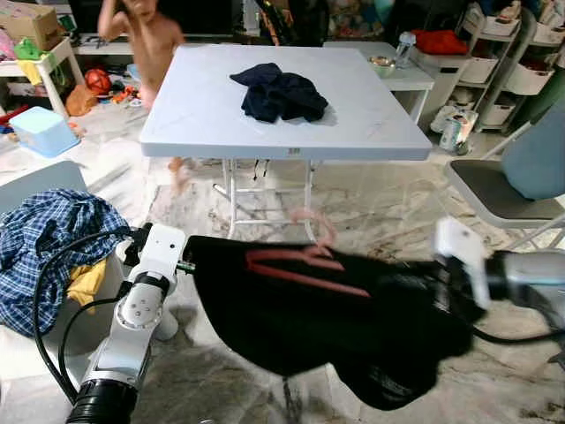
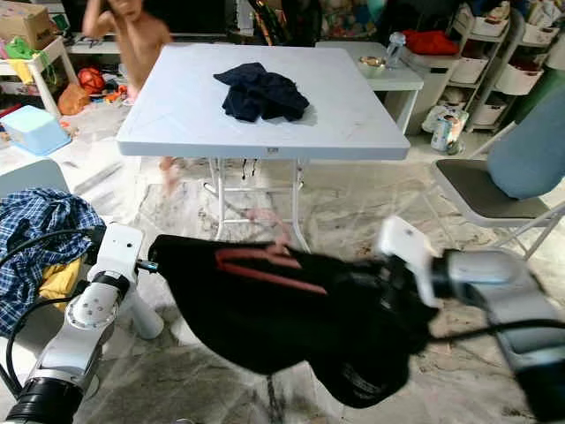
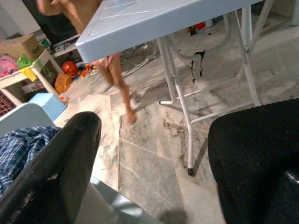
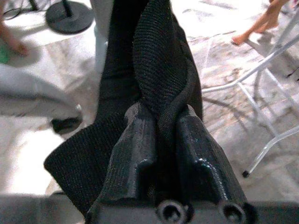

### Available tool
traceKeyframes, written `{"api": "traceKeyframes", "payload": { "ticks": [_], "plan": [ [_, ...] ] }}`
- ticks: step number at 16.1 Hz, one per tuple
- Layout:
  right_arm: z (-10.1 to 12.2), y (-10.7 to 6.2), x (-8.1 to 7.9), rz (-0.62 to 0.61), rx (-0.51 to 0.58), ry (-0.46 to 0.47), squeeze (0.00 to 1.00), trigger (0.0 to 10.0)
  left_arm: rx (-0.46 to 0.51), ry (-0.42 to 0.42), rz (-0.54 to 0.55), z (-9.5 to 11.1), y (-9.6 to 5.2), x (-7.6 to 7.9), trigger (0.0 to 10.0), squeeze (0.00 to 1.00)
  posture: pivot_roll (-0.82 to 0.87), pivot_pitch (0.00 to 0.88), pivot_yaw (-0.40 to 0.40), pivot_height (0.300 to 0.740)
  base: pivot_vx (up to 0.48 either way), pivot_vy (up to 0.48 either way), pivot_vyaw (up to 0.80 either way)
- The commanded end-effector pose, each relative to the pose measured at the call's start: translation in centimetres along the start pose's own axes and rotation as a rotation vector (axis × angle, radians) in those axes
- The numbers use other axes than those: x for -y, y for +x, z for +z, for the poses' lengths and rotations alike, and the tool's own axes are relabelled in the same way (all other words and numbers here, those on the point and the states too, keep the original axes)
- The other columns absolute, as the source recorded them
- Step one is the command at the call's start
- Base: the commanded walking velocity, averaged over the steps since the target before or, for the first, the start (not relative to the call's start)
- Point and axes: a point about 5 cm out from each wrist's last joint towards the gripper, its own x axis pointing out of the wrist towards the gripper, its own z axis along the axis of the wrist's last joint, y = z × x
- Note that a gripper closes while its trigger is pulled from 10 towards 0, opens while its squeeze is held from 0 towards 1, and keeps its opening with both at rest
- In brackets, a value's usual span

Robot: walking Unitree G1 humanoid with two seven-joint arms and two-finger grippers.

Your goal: Hang hanger

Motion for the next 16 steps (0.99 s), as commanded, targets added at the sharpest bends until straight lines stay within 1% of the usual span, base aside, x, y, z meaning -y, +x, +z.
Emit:
{"api": "traceKeyframes", "payload": {
  "ticks": [1,2,3,4,5,6,7,8,9,10,11,12,13,14,15,16],
  "plan": [
    [0.6,-2.6,0.2,0.021,-0.013,-0.026,0.00,10.0,-0.018,0.010,0.067,-0.3,0.1,-1.8,10.0,0.00,-0.11,0.000,-0.062,0.740,0.000,0.000,0.00],
    [1.0,-4.2,-0.2,0.089,-0.031,-0.030,0.00,10.0,-0.017,0.010,0.067,-0.2,0.2,-1.9,10.0,0.00,-0.12,0.000,-0.059,0.740,0.000,0.000,0.00],
    [1.6,-5.7,-0.4,0.133,-0.028,-0.030,0.00,10.0,-0.019,0.008,0.063,-0.2,0.2,-1.9,10.0,0.00,-0.12,0.000,-0.057,0.740,0.000,0.000,0.00],
    [1.9,-6.3,-0.3,0.143,-0.009,-0.027,0.00,10.0,-0.019,0.005,0.058,-0.2,0.2,-1.9,10.0,0.00,-0.12,0.000,-0.057,0.740,0.000,0.000,0.00],
    [3.0,-7.1,-0.3,0.168,0.060,-0.008,0.00,10.0,-0.022,0.000,0.038,-0.3,0.2,-1.5,10.0,0.00,-0.12,0.000,-0.054,0.740,0.000,0.000,0.00],
    [3.8,-7.5,-0.1,0.165,0.108,-0.008,0.00,10.0,-0.022,-0.006,0.027,-0.3,0.2,-1.2,10.0,0.00,-0.13,0.000,-0.052,0.740,0.000,0.000,0.00],
    [4.8,-7.7,0.2,0.157,0.187,0.005,0.00,10.0,-0.025,-0.010,0.005,-0.3,0.2,-0.8,10.0,0.00,-0.13,0.000,-0.051,0.740,0.000,0.000,0.00],
    [5.4,-7.7,0.3,0.161,0.234,0.014,0.00,10.0,-0.028,-0.012,-0.008,-0.3,0.2,-0.6,10.0,0.00,-0.13,0.000,-0.050,0.740,0.000,0.000,0.00],
    [5.9,-7.5,0.2,0.179,0.309,0.030,0.00,10.0,-0.026,-0.021,-0.031,-0.3,0.2,-0.1,10.0,0.00,-0.12,0.000,-0.050,0.740,0.000,0.000,0.00],
    [6.0,-7.3,0.2,0.172,0.347,0.040,0.00,10.0,-0.021,-0.029,-0.053,-0.1,0.2,0.2,10.0,0.00,-0.12,0.000,-0.050,0.740,0.000,0.000,0.00],
    [6.1,-6.8,0.5,0.145,0.389,0.054,0.00,10.0,-0.015,-0.044,-0.083,0.0,0.1,0.7,10.0,0.00,-0.12,0.000,-0.051,0.740,0.000,0.000,0.00],
    [6.3,-6.1,1.1,0.093,0.446,0.070,0.00,10.0,-0.009,-0.057,-0.119,0.2,0.0,1.3,10.0,0.00,-0.11,0.000,-0.053,0.740,0.000,0.000,0.00],
    [6.5,-5.1,1.6,0.043,0.508,0.103,0.00,10.0,-0.003,-0.074,-0.165,0.3,-0.2,2.2,10.0,0.00,-0.11,0.000,-0.054,0.740,0.000,0.000,0.00],
    [6.6,-4.3,1.9,0.013,0.532,0.125,0.00,10.0,0.002,-0.082,-0.186,0.4,-0.3,2.7,10.0,0.00,-0.10,0.000,-0.056,0.740,0.000,0.000,0.00],
    [6.7,-3.0,1.8,-0.016,0.544,0.139,0.00,10.0,0.008,-0.106,-0.206,0.4,-0.5,3.3,10.0,0.00,-0.10,0.000,-0.059,0.740,0.000,0.000,0.00],
    [6.7,-2.5,1.7,-0.016,0.546,0.140,0.00,10.0,0.011,-0.118,-0.211,0.5,-0.6,3.5,10.0,0.00,-0.10,0.000,-0.061,0.740,0.000,0.000,0.00]
  ]
}}
